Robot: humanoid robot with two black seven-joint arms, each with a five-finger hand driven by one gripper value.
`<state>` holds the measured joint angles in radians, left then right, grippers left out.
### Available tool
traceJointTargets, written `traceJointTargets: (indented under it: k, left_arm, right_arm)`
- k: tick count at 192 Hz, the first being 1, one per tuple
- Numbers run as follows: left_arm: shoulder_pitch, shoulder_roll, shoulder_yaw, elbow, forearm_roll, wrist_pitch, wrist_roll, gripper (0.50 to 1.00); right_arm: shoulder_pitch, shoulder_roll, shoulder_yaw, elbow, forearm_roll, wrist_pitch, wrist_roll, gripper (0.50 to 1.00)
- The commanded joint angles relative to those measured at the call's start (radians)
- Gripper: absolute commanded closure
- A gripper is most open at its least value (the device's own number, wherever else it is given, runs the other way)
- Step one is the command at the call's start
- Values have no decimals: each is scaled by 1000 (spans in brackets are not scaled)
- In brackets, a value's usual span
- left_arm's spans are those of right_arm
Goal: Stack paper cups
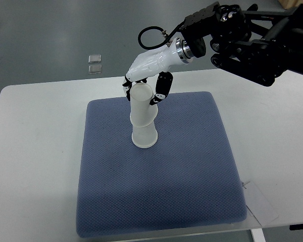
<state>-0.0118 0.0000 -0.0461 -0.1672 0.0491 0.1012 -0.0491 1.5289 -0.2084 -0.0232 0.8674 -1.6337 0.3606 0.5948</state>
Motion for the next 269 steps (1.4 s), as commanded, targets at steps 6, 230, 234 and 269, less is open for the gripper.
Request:
traceJointTargets:
  k: [6, 230, 234, 269]
  left_arm:
    - [0, 0, 0, 0, 0, 0, 0, 500]
    - [0, 0, 0, 0, 0, 0, 0, 500]
    - [0, 0, 0, 0, 0, 0, 0, 500]
    - [0, 0, 0, 0, 0, 0, 0, 500]
  right_arm:
    - [-10, 0, -9, -2, 0, 0, 0, 1000]
    - [-55, -43, 5, 9, 25, -62, 0, 599]
    - [-53, -49, 5, 10, 29, -62, 0, 599]
    - [-38, -144, 48, -14, 155, -57, -1, 601]
